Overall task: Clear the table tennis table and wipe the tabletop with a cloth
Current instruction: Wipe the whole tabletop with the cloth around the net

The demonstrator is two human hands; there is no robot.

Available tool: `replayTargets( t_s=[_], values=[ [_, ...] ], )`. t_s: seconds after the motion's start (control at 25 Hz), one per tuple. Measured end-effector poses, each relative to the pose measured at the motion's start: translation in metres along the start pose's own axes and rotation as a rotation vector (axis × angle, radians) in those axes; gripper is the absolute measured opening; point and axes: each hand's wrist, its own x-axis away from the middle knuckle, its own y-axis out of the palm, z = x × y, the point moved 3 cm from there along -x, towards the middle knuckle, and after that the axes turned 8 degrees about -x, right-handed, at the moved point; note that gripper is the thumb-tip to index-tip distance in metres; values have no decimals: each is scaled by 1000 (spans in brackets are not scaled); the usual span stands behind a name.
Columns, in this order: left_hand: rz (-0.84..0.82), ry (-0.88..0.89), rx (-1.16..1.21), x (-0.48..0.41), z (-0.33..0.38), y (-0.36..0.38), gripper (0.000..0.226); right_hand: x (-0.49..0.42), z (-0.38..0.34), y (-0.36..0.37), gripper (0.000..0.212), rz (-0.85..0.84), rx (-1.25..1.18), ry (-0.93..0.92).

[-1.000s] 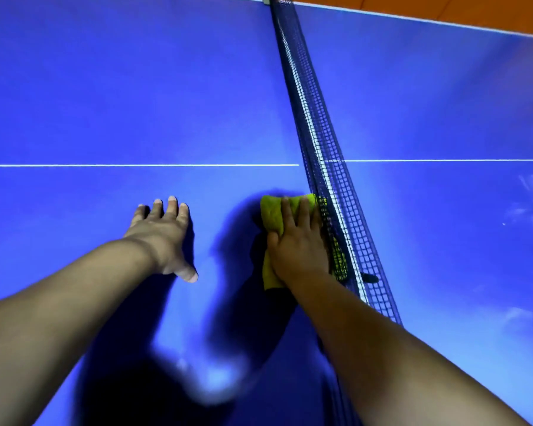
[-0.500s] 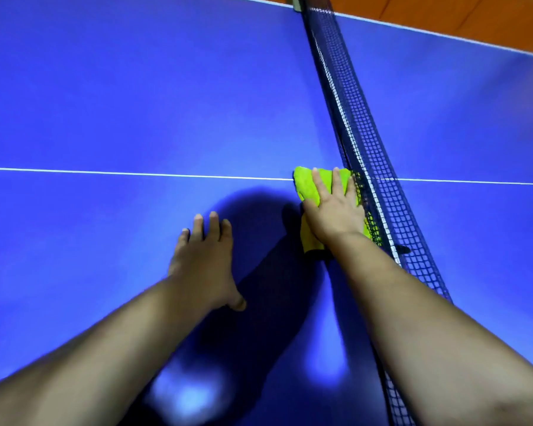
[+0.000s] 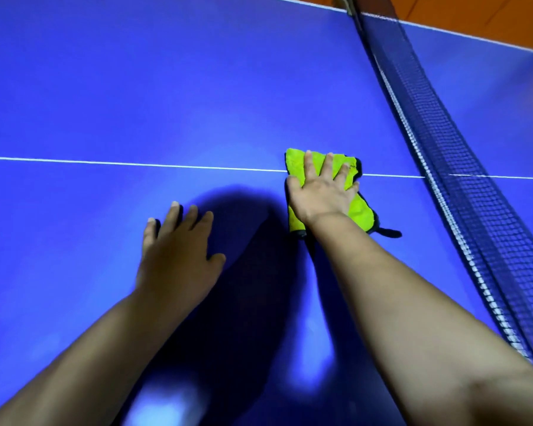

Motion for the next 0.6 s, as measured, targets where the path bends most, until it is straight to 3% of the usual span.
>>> replayTargets(
  t_s=[0.12,0.36,0.6],
  values=[
    [67,-72,17,14,-58,-2,63,14,-71,19,64,-20,-4,-79],
    [78,-335,127,37,-156,-8,22,57,-202,58,63,-35,-31,-306],
    [73,-488,151,69,-185,-4,51,121,-252,88,61,59,-10,-588]
  ],
)
